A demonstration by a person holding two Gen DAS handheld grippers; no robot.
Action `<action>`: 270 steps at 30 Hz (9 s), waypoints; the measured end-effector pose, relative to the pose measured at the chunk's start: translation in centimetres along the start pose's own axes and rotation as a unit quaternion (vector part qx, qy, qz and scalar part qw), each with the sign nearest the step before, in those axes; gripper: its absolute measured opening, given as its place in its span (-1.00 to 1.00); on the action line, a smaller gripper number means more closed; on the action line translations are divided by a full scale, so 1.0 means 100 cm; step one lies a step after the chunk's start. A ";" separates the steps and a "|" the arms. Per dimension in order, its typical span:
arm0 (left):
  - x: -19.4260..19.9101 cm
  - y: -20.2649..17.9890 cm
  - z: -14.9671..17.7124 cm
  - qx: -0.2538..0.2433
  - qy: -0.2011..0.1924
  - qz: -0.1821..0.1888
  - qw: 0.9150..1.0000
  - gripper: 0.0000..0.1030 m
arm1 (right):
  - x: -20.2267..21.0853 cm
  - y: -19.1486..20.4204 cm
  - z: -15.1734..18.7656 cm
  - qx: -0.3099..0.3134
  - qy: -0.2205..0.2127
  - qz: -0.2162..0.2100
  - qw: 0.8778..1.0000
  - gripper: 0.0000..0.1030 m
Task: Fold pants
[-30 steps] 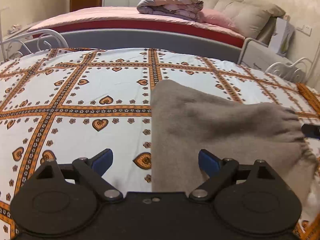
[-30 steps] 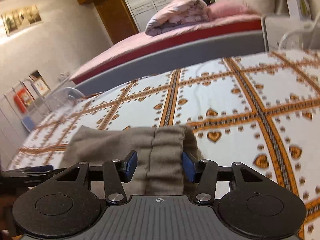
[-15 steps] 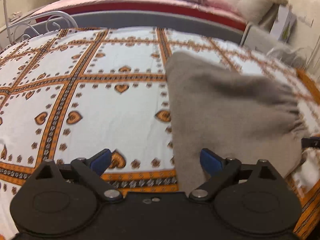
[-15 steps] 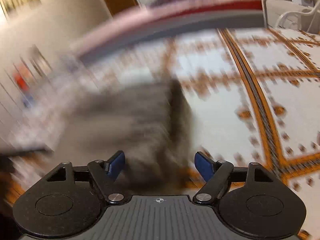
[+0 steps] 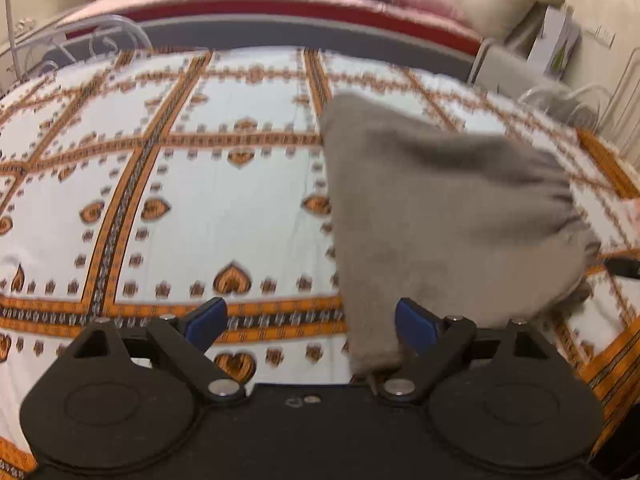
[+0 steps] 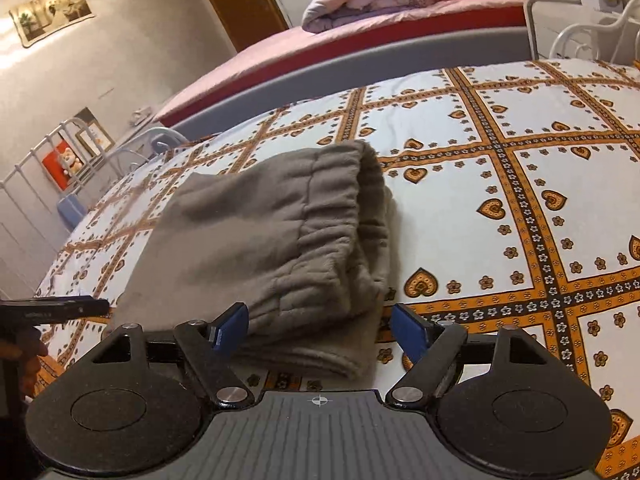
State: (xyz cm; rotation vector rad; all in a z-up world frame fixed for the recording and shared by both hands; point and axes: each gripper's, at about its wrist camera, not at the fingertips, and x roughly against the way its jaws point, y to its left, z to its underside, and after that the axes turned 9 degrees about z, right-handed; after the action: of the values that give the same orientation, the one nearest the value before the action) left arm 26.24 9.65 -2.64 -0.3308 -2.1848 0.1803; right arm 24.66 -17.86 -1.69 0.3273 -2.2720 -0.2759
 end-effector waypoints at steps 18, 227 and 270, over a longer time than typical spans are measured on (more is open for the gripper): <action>0.025 0.021 0.007 0.030 -0.072 0.013 0.997 0.64 | 0.002 -0.014 -0.005 -0.030 -0.045 0.017 0.998 0.56; 0.105 -0.101 0.067 -0.083 -0.208 -0.006 0.975 0.88 | 0.111 0.062 0.062 0.118 -0.176 0.081 0.974 1.00; 0.105 -0.102 0.068 -0.101 -0.204 0.010 0.974 0.78 | 0.111 0.063 0.062 0.119 -0.176 0.081 0.974 1.00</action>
State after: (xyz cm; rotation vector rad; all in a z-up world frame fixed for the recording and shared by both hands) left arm 13.04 3.03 3.91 -0.4630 -2.6163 0.0382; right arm 11.97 -14.95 3.91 0.2259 -2.6735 0.0283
